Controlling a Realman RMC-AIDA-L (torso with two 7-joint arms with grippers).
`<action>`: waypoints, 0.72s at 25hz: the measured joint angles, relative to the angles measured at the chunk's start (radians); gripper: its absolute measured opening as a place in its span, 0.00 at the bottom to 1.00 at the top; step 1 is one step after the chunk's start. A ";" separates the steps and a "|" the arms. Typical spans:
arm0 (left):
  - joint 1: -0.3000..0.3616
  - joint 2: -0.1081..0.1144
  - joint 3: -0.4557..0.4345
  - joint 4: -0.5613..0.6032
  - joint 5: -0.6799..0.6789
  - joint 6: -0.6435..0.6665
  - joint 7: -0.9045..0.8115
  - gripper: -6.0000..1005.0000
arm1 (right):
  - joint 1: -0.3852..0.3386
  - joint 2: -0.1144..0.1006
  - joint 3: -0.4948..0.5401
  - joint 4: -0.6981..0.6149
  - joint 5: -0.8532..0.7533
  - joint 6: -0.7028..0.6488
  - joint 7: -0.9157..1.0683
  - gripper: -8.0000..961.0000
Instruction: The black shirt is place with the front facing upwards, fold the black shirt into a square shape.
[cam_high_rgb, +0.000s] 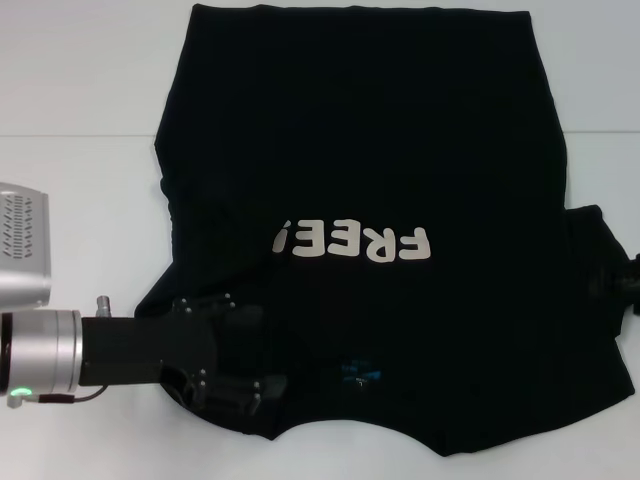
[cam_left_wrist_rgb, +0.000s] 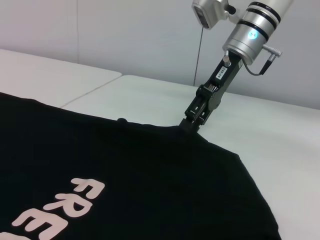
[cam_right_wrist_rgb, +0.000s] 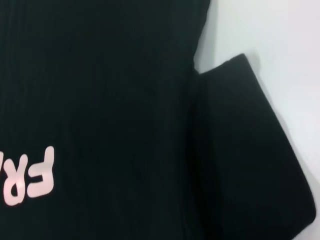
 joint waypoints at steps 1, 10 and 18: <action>0.000 0.000 0.000 0.000 0.000 -0.002 0.000 0.93 | 0.002 0.001 -0.006 0.000 0.000 0.005 0.000 0.85; -0.004 0.000 -0.001 0.000 0.000 -0.013 -0.001 0.93 | 0.030 0.010 -0.076 0.001 -0.005 0.029 0.019 0.57; -0.011 0.000 -0.001 -0.002 0.000 -0.029 -0.002 0.93 | 0.032 0.003 -0.122 0.002 -0.006 0.039 0.049 0.23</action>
